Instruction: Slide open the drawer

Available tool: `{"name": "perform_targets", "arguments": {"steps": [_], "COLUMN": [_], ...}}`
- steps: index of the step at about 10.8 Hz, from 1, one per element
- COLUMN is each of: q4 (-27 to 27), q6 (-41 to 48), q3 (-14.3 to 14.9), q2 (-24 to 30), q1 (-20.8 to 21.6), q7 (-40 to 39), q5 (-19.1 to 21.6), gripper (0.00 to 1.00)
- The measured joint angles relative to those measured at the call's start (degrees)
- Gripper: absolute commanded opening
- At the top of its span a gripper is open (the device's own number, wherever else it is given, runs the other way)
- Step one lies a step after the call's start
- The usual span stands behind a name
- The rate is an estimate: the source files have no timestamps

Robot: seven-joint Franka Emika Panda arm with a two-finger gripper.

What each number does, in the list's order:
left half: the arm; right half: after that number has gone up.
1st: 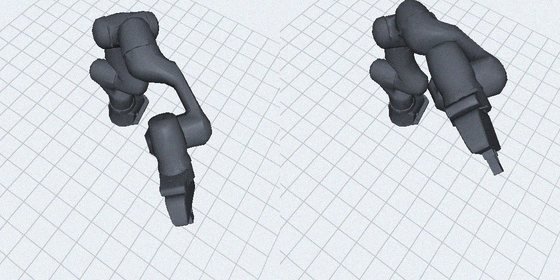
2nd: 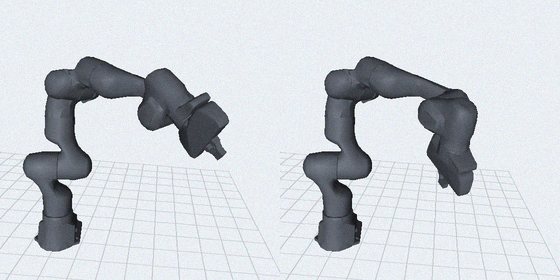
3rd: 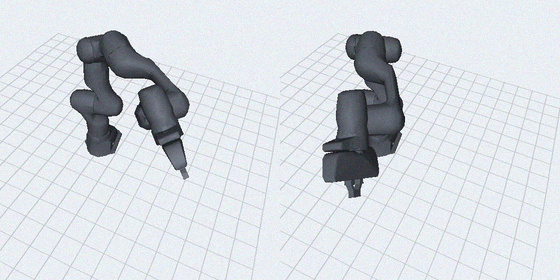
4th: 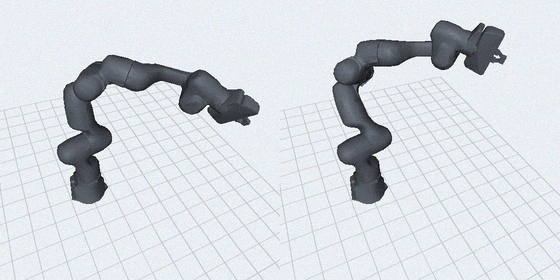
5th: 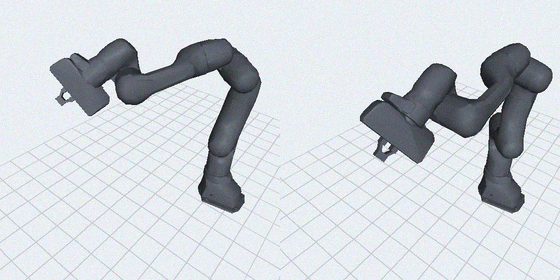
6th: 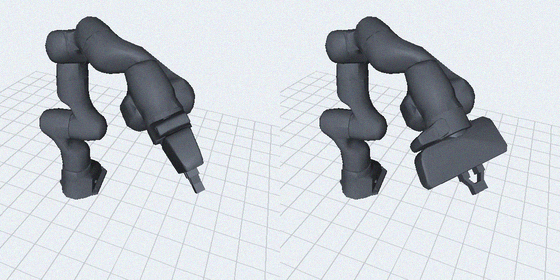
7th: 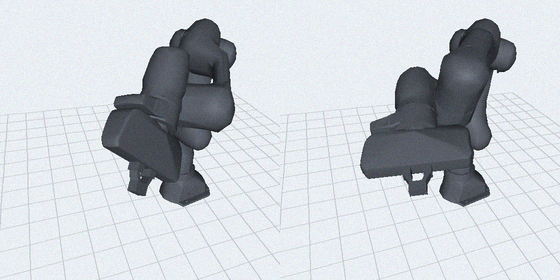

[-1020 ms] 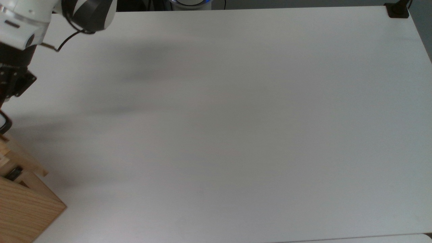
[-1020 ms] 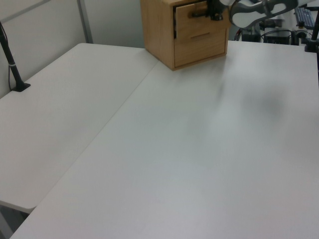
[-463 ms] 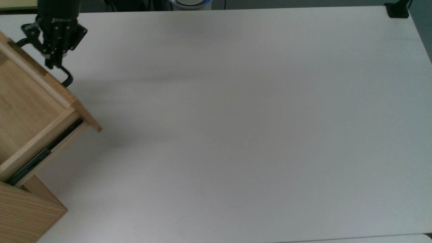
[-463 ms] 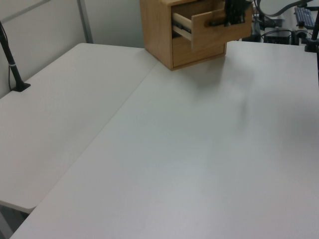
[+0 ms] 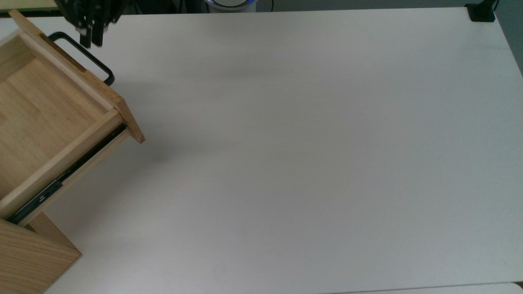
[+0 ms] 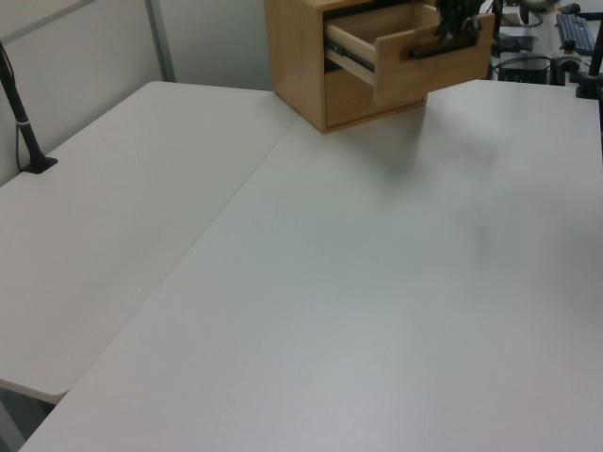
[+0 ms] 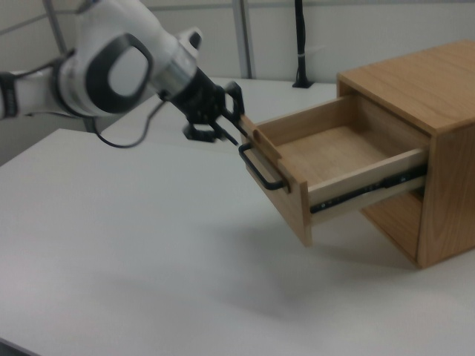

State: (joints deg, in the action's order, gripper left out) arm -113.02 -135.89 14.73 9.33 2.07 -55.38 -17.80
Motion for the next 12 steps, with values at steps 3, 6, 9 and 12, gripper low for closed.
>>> {"name": "perform_targets", "arguments": {"steps": [3, 6, 9, 12], "q4": [0.05, 6.19, 11.48, 16.59], "q6": [1.68, 19.81, 35.31, 43.29], "q3": [0.02, -4.83, -11.85, -14.12], "q2": [2.19, 2.33, 1.35, -4.67], "q1": [0.11, 0.23, 0.49, 0.26], "q7": [1.6, 21.35, 50.74, 61.29], "q5": [1.06, 8.49, 16.92, 20.8], "gripper": [1.0, 1.0, 1.0, 1.0]}}
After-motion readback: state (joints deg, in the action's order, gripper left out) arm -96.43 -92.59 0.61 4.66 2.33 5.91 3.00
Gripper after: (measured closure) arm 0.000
